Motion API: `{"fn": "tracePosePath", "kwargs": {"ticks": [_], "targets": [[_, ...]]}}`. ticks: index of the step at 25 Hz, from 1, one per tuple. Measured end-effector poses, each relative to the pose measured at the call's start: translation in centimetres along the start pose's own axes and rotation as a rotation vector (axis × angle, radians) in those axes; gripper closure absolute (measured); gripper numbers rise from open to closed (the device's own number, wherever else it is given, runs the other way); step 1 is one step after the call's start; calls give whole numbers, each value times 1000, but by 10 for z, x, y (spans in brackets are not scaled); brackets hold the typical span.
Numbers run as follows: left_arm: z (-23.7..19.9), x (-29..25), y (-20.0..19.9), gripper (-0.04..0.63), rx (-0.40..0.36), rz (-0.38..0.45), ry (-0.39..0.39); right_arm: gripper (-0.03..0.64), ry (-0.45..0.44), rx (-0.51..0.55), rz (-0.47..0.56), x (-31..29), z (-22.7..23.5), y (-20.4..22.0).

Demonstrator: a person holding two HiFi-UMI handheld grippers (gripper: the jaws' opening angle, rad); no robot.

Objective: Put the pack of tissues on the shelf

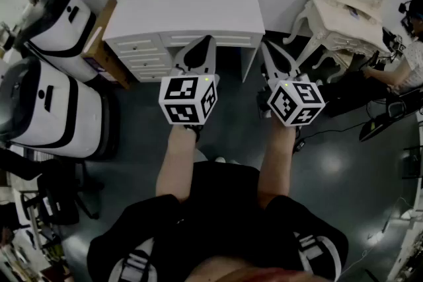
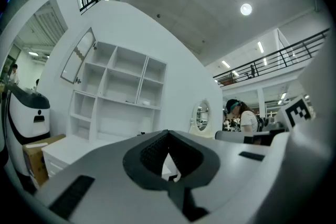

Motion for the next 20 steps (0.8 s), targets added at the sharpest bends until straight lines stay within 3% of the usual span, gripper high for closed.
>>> {"fn": "tracePosePath", "kwargs": {"ticks": [3, 20], "targets": [[4, 1, 3, 584, 31, -8, 31, 598, -10, 9, 3, 0, -4, 0], [31, -4, 3, 584, 1, -4, 46, 598, 43, -29, 32, 19, 25, -9]]}}
Point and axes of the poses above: the fingertips, and each gripper's own axes: x backward along the fingers, z to its right, y out of its underside, the point moved 3 cm from there along x, backward along the fingers, and after that the axes turned 11 degrees about x, right-handed, at the moved point
